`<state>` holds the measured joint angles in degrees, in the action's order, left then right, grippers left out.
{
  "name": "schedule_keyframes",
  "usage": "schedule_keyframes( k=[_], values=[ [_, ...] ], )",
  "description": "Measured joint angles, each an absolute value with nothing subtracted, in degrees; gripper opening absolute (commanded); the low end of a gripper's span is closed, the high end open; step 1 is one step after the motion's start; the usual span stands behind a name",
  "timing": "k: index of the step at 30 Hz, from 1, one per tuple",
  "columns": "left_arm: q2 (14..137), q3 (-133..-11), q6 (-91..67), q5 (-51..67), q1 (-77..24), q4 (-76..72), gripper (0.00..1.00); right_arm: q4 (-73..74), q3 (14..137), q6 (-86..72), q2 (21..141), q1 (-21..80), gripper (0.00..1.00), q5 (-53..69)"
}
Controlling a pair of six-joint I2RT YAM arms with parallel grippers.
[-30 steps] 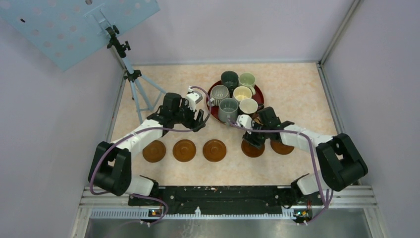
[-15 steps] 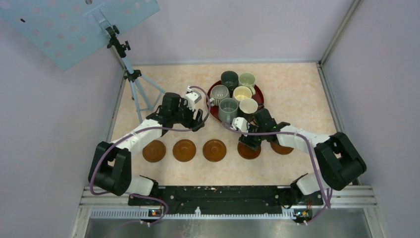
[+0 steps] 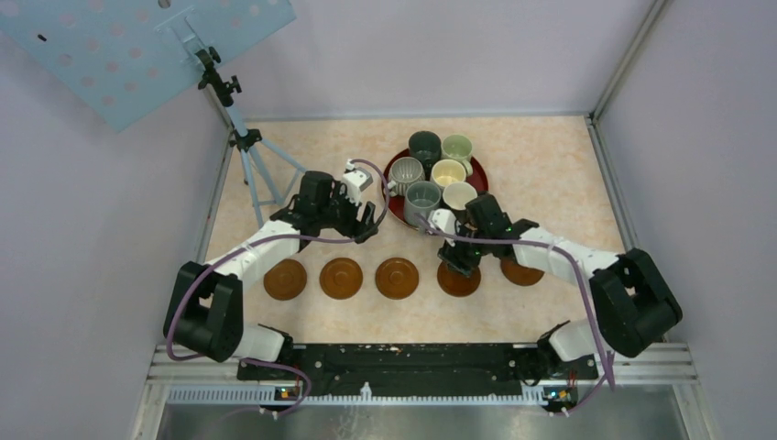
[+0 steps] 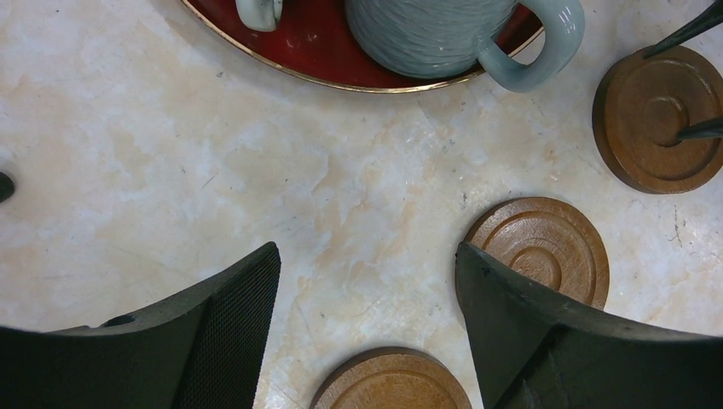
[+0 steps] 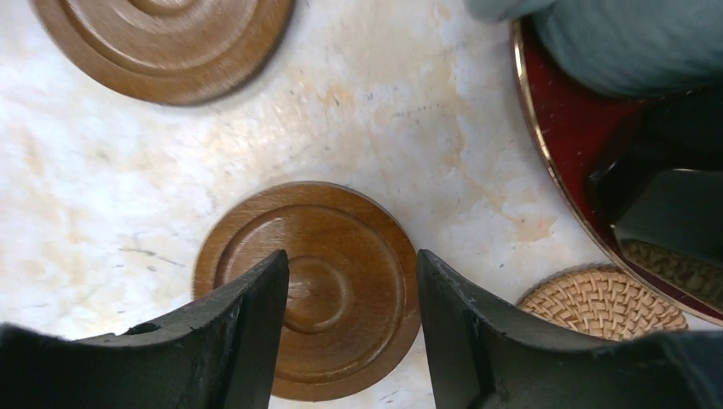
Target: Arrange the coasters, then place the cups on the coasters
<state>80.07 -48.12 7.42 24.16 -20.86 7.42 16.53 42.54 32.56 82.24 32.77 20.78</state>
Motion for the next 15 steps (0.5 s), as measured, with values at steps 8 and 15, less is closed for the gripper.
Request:
schedule_keyframes(
  k=[8, 15],
  values=[
    [80.1, -48.1, 7.5, 24.2, -20.8, 7.6, 0.82, 23.6, 45.2, 30.0, 72.7, 25.8, 0.57, 25.4],
    [80.2, -49.1, 6.6, 24.7, -20.7, 7.8, 0.95, 35.0, 47.8, 33.1, 72.0, 11.2, 0.58, 25.6]
  ],
)
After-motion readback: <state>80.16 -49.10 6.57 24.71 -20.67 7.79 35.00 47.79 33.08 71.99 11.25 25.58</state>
